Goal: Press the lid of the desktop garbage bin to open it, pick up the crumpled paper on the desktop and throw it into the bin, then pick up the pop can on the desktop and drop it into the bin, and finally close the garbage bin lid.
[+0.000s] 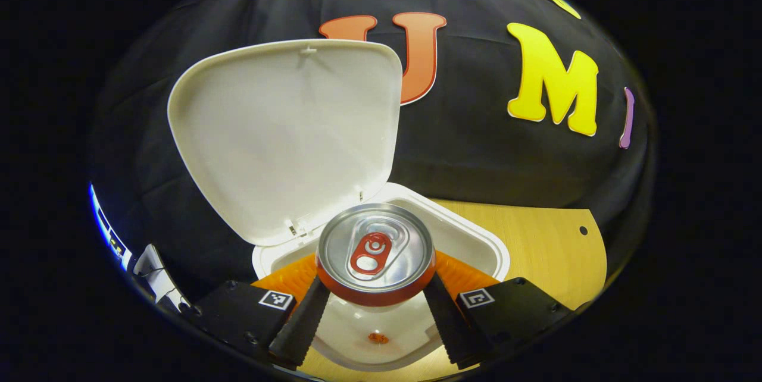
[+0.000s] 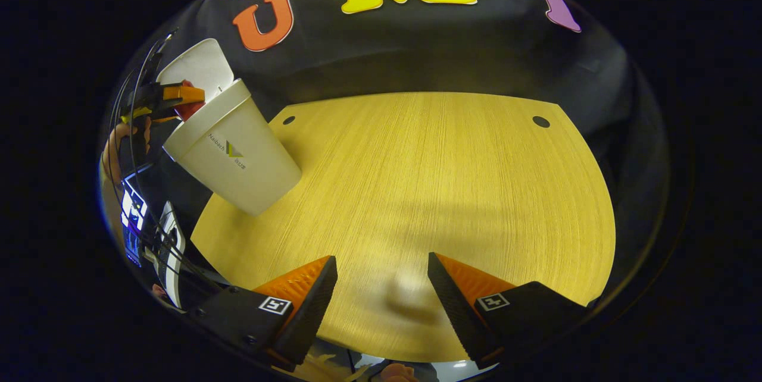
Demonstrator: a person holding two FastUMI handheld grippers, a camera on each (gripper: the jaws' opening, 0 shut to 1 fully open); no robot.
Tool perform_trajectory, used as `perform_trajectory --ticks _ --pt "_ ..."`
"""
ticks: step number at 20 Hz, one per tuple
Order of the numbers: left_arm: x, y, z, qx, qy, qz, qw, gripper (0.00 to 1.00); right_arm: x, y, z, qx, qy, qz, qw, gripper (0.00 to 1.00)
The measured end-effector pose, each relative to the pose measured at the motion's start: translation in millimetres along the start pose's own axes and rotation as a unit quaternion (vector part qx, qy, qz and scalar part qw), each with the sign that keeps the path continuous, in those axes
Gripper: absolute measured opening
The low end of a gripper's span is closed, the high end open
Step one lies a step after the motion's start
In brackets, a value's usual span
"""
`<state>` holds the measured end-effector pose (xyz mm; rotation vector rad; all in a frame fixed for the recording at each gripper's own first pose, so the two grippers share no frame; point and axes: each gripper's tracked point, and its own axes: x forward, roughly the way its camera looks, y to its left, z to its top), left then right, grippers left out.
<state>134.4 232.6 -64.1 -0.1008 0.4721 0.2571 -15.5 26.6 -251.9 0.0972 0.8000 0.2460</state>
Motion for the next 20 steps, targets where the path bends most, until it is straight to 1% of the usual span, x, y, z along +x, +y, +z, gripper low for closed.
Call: perform_trajectory --ticks 1,2,3,4,5,6,7,8,10,11,12,13,14,15,17,18,19,20 --pt "2.9 0.6 -0.4 -0.002 0.002 0.003 1.0 0.86 0.9 -1.6 -0.1 0.0 0.002 -0.003 1.0 0.96" --pt "4.3 0.6 -3.1 -0.004 0.006 0.001 1.0 0.86 1.6 -2.7 -0.1 0.0 0.003 -0.006 1.0 0.96" --pt "6.9 2.0 -6.1 -0.007 0.01 0.001 1.0 0.86 1.9 -4.3 -0.8 -0.001 0.005 -0.007 1.0 0.93" --pt "8.0 3.4 -7.2 -0.009 0.013 0.003 1.0 0.86 2.2 -4.3 -1.9 -0.001 0.006 -0.006 1.0 0.93" --pt "8.6 3.5 -7.8 -0.011 0.015 0.007 1.0 0.87 2.4 -4.3 -2.1 -0.002 0.008 -0.006 1.0 0.97" --pt "7.6 3.1 -6.4 -0.011 0.015 0.009 1.0 0.87 2.7 -5.0 -2.4 -0.002 0.009 -0.004 1.0 0.97" --pt "5.9 3.4 -3.2 -0.013 0.01 0.013 1.0 0.87 3.3 -4.8 -2.1 -0.003 0.01 -0.002 1.0 0.96" --pt "3.1 0.5 -0.6 -0.013 0.003 0.015 1.0 0.87 4.4 -3.3 -2.6 -0.003 0.01 0.0 1.0 0.93" --pt "-4.9 -5.2 5.6 -0.01 -0.008 0.018 1.0 0.9 6.6 -2.7 -1.1 -0.002 0.008 0.005 1.0 0.94" --pt "-9.0 -8.6 8.8 -0.007 -0.012 0.019 1.0 0.93 7.3 -1.3 0.3 -0.001 0.008 0.009 1.0 0.96" --pt "-12.2 -10.0 14.5 -0.004 -0.022 0.023 0.999 0.94 7.8 -0.6 0.2 -0.002 0.007 0.012 1.0 0.96" --pt "-19.1 -12.1 22.5 0.001 -0.037 0.025 0.999 0.94 8.7 0.0 0.3 -0.004 0.007 0.014 1.0 0.93" --pt "-27.9 -15.3 31.1 0.011 -0.052 0.024 0.998 0.94 9.3 -0.4 0.3 -0.008 0.006 0.016 1.0 0.96" --pt "-36.4 -17.2 39.6 0.021 -0.065 0.027 0.997 0.95 9.6 -2.2 2.4 -0.013 0.001 0.013 1.0 0.96" --pt "-50.9 -18.8 59.6 0.043 -0.087 0.03 0.995 0.96 9.6 -1.6 4.7 -0.019 -0.001 0.018 1.0 0.96" --pt "-54.5 -19.7 66.7 0.05 -0.092 0.031 0.994 0.96 8.5 -2.7 5.2 -0.025 -0.002 0.018 1.0 0.93" --pt "-59.1 -21.3 80.4 0.056 -0.104 0.035 0.992 0.96 6.5 -1.7 8.8 -0.031 -0.008 0.023 0.999 0.96" --pt "-63.1 -21.1 93.6 0.058 -0.116 0.039 0.991 0.97 5.3 -0.7 12.0 -0.037 -0.013 0.026 0.999 0.93"
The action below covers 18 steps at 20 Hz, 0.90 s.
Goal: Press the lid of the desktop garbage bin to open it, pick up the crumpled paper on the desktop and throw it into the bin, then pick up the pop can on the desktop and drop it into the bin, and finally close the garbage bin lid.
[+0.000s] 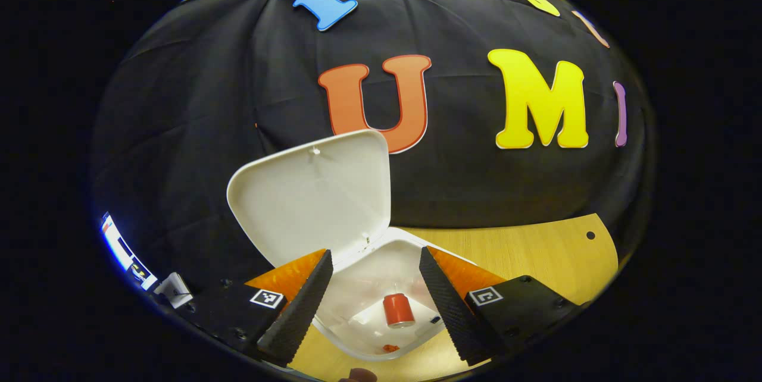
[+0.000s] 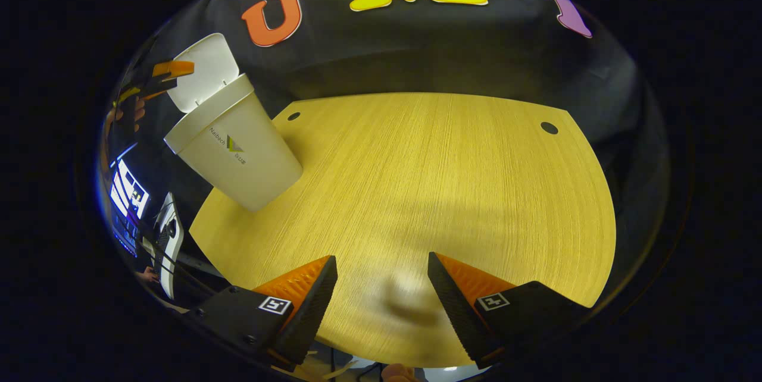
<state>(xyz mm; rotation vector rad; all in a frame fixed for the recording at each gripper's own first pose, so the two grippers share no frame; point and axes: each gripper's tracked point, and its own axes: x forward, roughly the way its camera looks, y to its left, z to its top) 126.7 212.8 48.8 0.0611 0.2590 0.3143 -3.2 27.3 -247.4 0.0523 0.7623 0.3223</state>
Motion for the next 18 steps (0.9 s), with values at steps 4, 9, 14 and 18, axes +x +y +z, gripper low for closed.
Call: perform_trajectory --ticks 4,9,14,18 --pt "-8.9 11.6 51.0 -0.018 -0.027 0.015 0.999 0.96 -1.0 -7.8 7.1 0.008 -0.01 -0.008 1.0 0.96" --pt "1.2 39.0 104.5 -0.051 -0.042 0.04 0.997 0.96 -3.2 -10.2 18.5 0.036 -0.032 -0.007 0.999 0.96" --pt "44.2 75.6 130.5 -0.09 -0.039 0.08 0.992 0.96 -1.9 -17.5 9.1 0.062 -0.031 -0.011 0.998 0.93" --pt "86.5 83.5 116.6 -0.133 -0.01 0.089 0.987 0.96 -5.6 -31.0 1.6 0.073 -0.027 -0.023 0.997 0.93"
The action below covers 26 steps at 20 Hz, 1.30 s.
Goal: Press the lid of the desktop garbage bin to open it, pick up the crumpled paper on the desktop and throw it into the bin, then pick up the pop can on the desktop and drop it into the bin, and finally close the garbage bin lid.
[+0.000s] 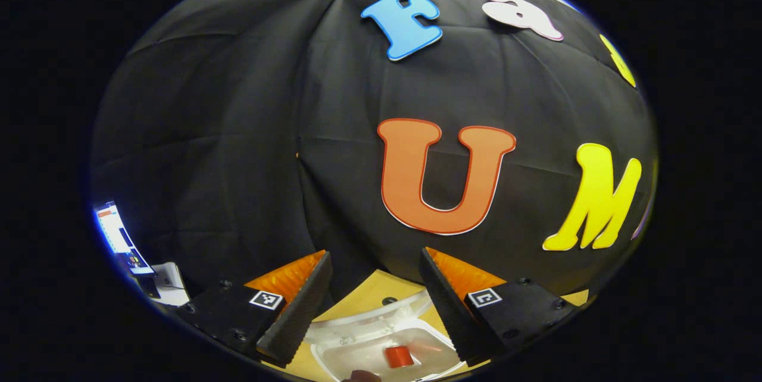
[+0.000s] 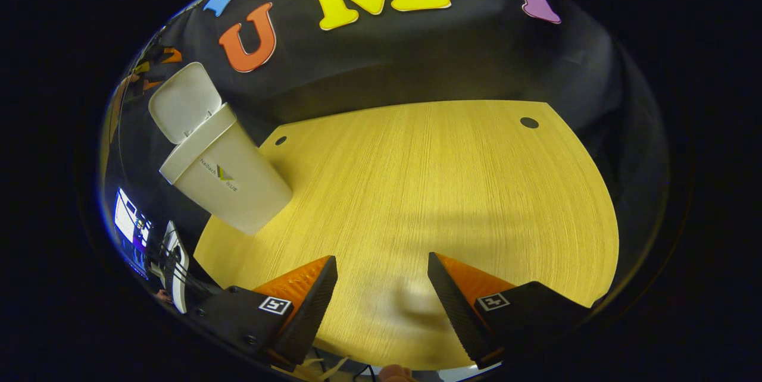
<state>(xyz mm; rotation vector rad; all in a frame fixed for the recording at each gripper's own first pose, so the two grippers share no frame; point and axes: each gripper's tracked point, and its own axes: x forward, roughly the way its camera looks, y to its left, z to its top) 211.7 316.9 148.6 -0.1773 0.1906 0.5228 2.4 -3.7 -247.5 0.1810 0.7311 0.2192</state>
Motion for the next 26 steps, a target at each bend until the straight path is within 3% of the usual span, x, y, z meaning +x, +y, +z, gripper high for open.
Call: perform_trajectory --ticks 2,8,14,19,20,21,26 --pt "4.0 2.9 -11.1 -0.002 0.017 0.013 1.0 0.96 -3.1 -9.8 -0.6 0.006 -0.001 -0.009 1.0 0.96" --pt "8.4 -1.3 -34.8 -0.038 0.04 0.017 0.998 0.97 -7.5 -17.5 -3.2 0.006 -0.002 -0.016 1.0 0.93" --pt "-23.5 -23.1 -55.8 -0.01 0.029 0.008 0.999 0.97 -10.6 -7.2 -16.8 -0.025 0.006 0.004 1.0 0.96" --pt "-48.7 -37.4 -113.7 -0.005 0.06 0.023 0.998 0.98 -16.1 -6.0 -25.2 -0.034 0.01 0.03 0.999 0.93" --pt "-52.0 -39.9 -123.3 0.0 0.06 0.024 0.998 0.98 -17.0 -9.4 -28.0 -0.036 0.012 0.03 0.999 0.96" --pt "-55.7 -41.1 -133.3 0.006 0.062 0.028 0.998 0.98 -18.5 -11.7 -30.7 -0.038 0.013 0.033 0.999 0.93" --pt "-70.6 -51.9 -175.7 0.011 0.065 0.038 0.997 0.98 -22.4 -31.5 -49.8 -0.045 0.029 0.032 0.998 0.96"
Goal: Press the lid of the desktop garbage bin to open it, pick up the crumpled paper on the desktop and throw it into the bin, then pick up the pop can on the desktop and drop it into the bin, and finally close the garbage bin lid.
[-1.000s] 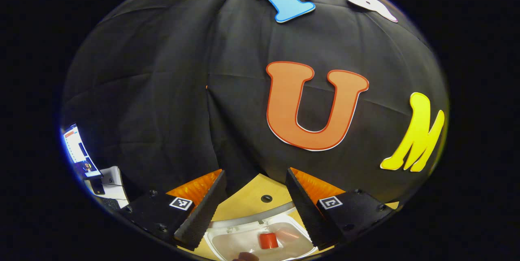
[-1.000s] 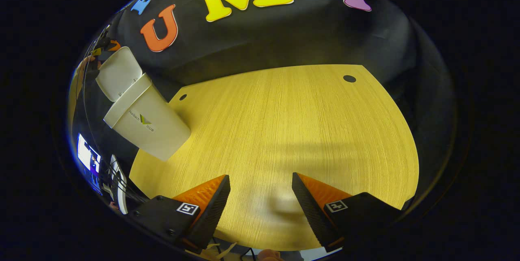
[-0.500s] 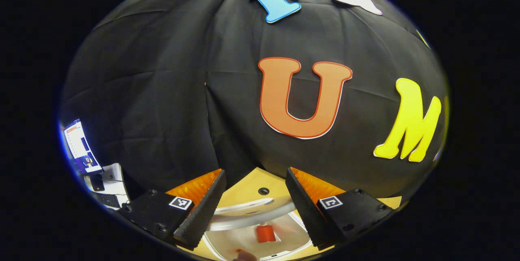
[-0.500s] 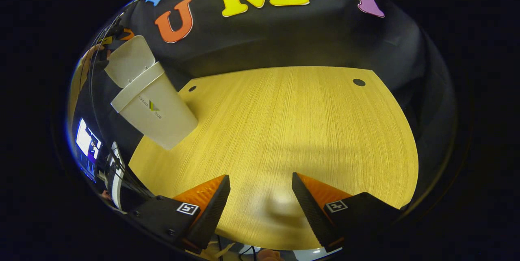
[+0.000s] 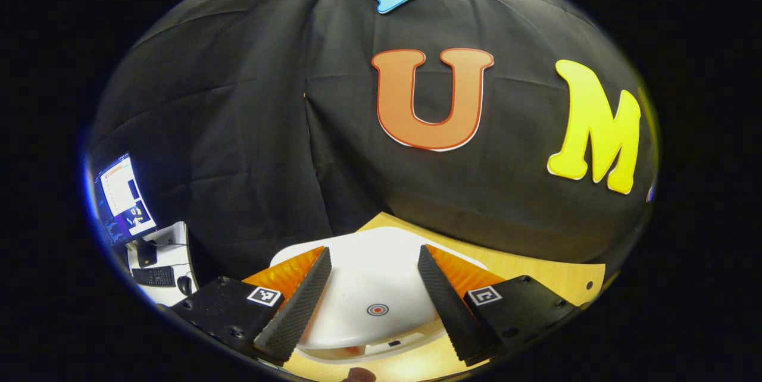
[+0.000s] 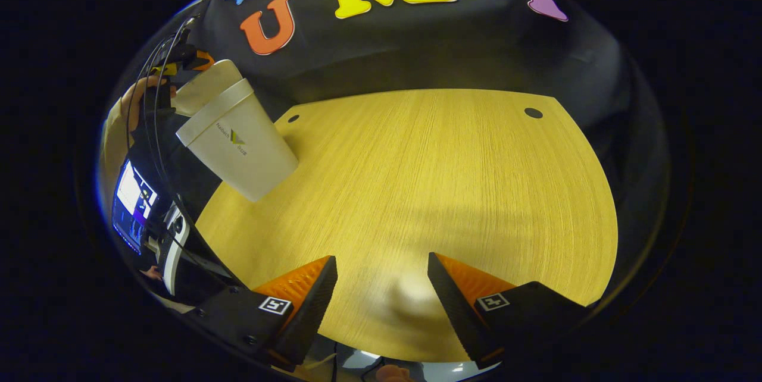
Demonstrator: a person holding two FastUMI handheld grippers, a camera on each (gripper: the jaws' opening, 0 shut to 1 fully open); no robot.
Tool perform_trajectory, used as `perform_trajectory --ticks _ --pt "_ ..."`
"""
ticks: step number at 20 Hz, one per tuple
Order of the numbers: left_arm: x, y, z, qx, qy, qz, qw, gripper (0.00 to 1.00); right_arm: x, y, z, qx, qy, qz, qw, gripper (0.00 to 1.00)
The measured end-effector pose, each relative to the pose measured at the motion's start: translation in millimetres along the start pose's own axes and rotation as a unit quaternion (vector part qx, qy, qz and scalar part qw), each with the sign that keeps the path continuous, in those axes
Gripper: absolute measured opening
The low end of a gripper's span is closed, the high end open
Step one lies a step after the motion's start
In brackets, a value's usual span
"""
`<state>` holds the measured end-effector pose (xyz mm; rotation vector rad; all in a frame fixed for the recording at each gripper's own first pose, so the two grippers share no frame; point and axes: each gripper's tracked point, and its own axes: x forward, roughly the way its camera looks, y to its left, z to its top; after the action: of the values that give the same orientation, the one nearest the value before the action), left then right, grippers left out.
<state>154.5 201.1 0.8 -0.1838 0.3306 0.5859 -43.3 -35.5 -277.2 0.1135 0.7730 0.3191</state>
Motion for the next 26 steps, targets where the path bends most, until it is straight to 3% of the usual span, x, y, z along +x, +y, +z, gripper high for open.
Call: perform_trajectory --ticks 6,7,8,13,16,23,24,25,26 --pt "-2.8 -6.0 -28.6 -0.009 0.006 0.011 1.0 0.97 -7.5 -24.2 -19.5 0.007 0.012 -0.005 1.0 0.93" --pt "-3.5 -5.6 -33.7 -0.012 0.009 0.013 1.0 0.98 -8.0 -28.7 -22.3 0.008 0.014 -0.007 1.0 0.96" --pt "-4.1 -6.1 -37.3 -0.011 0.012 0.015 1.0 0.98 -8.0 -31.5 -24.5 0.011 0.016 -0.008 1.0 0.93" --pt "-5.4 -7.5 -47.8 -0.005 0.009 0.034 0.999 0.98 -4.1 -41.3 -33.8 0.01 0.028 -0.006 1.0 0.96" --pt "-5.9 -7.6 -51.7 -0.009 -0.007 0.041 0.999 0.98 -2.6 -45.5 -34.1 0.011 0.029 -0.003 1.0 0.93" --pt "-6.1 -8.6 -56.2 -0.003 -0.06 0.052 0.997 0.98 2.3 -55.5 -44.0 0.011 0.041 -0.001 0.999 0.96" --pt "-5.7 -9.0 -55.8 -0.002 -0.072 0.052 0.996 0.99 4.0 -55.9 -45.0 0.009 0.043 -0.001 0.999 0.93" --pt "-7.1 -8.8 -56.2 -0.002 -0.086 0.053 0.995 0.99 4.2 -56.4 -47.0 0.007 0.046 -0.002 0.999 0.96" --pt "-6.9 -10.1 -53.2 0.01 -0.104 0.054 0.993 0.99 4.5 -56.4 -47.4 0.004 0.047 -0.002 0.999 0.93"
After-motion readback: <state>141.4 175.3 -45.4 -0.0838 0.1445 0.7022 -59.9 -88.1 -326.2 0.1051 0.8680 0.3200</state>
